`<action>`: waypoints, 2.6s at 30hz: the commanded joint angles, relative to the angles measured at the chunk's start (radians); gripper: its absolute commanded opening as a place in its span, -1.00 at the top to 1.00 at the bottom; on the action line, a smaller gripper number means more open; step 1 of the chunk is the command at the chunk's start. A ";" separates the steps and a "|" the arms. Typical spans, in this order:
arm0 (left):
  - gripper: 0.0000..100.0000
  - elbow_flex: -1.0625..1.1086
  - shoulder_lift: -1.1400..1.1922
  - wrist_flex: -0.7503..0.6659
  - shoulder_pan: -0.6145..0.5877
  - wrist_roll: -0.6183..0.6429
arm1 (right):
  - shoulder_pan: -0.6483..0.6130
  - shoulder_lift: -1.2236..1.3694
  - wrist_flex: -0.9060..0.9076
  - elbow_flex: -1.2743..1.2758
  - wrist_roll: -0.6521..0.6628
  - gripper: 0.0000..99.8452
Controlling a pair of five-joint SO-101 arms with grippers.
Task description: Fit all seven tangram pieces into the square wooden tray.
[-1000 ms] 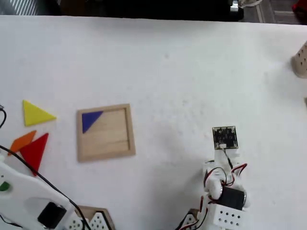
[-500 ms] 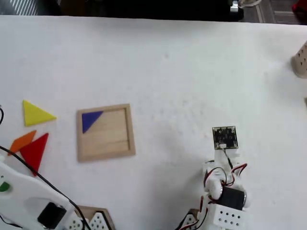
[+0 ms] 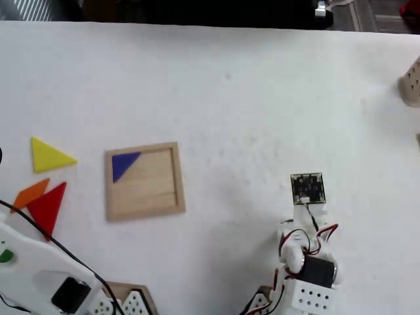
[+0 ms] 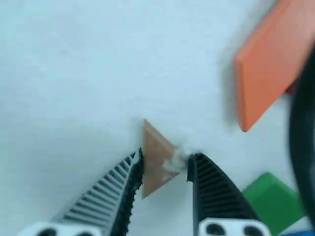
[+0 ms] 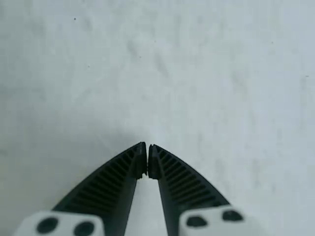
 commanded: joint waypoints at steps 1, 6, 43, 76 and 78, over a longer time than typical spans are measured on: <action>0.74 -0.032 -0.012 -0.091 0.035 0.114 | -0.001 -0.012 0.005 0.006 0.009 0.97; 0.69 -0.028 -0.010 -0.140 0.062 0.265 | -0.001 -0.012 0.005 0.006 0.009 0.97; 0.44 0.023 -0.008 -0.203 0.045 0.279 | -0.001 -0.012 0.005 0.006 0.009 0.97; 0.44 0.002 -0.120 -0.152 -0.025 0.333 | -0.001 -0.012 0.005 0.006 0.009 0.97; 0.44 0.005 -0.088 -0.198 -0.024 0.334 | -0.001 -0.012 0.005 0.006 0.009 0.97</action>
